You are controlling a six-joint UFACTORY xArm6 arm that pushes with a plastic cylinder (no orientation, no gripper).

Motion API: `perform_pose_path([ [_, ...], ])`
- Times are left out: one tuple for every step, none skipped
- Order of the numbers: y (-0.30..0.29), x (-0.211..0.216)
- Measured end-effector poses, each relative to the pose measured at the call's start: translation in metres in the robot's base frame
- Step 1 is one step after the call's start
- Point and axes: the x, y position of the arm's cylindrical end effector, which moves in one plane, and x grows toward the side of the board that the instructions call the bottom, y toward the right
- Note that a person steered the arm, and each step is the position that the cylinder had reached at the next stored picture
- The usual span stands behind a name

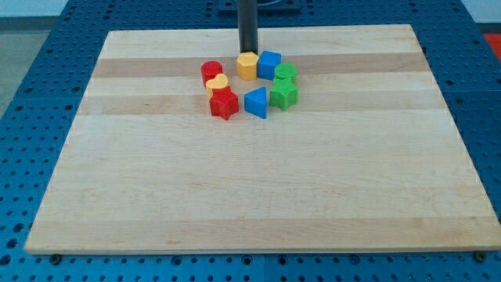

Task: Point your arm at the red circle

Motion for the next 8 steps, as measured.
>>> perform_pose_path([
  [0.000,-0.016],
  [-0.029,-0.020],
  [-0.087,-0.014],
  [-0.131,0.024],
  [-0.144,0.072],
  [-0.140,0.098],
  [-0.123,0.099],
  [-0.105,0.091],
])
